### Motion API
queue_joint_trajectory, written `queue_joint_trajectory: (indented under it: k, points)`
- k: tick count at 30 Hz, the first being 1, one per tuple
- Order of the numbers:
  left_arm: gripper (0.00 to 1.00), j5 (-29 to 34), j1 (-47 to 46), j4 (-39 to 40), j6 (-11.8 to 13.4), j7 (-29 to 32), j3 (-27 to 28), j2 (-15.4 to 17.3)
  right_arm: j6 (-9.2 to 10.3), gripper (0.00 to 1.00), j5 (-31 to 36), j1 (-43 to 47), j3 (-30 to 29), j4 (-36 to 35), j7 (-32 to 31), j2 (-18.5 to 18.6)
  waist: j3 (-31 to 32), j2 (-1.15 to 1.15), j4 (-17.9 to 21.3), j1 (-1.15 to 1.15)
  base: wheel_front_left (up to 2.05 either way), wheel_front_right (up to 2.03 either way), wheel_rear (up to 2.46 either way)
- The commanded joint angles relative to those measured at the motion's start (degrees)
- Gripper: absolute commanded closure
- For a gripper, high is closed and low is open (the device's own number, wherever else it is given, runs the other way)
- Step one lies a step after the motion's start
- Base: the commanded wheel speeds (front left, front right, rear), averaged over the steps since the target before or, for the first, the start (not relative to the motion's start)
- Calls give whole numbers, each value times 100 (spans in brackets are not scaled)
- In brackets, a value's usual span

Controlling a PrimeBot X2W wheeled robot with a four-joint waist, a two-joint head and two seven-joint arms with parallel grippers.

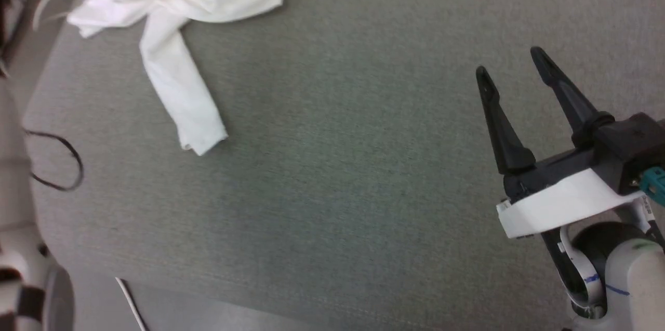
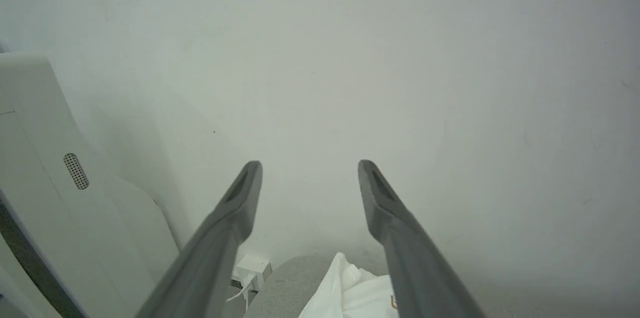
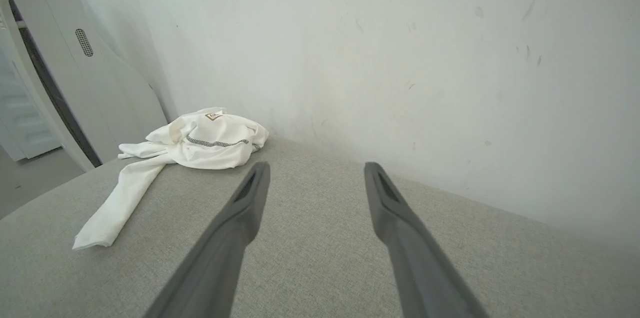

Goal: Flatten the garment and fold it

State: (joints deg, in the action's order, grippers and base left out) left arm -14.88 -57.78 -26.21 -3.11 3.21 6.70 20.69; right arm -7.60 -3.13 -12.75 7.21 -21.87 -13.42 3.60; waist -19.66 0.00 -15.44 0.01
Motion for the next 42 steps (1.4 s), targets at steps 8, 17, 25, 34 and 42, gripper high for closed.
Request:
queue_joint_trajectory:
  k: [8, 17, 25, 34, 42]
  points:
    - [0, -523, -1476, -1235, -298, 1548, -52, 639, 11, 0, 192, -409, 181, -148, 140, 2, -1543, 0, 1060, -1, 0, 0, 0]
    - [0, -1030, -1838, -2044, -384, 3367, -69, 1044, 11, 0, 321, -399, 202, -167, 268, -20, -1867, 0, 1402, -1, 0, 0, 0]
    - [0, -1109, -1522, -2321, -209, 4199, -137, 1129, 11, 0, 349, -394, 239, -266, 281, -12, -2017, 0, 1547, -1, 0, 0, 0]
    - [70, -908, -1088, -2444, 211, 5010, -387, 1158, 11, 0, 328, -367, 256, -311, 247, -16, -2032, 0, 1596, -1, 0, 0, 0]
    - [100, -773, -783, -2030, 451, 4966, -515, 1149, 11, 0, 202, -434, 302, -159, 264, -22, -1730, 0, 1575, -1, 0, 0, 0]
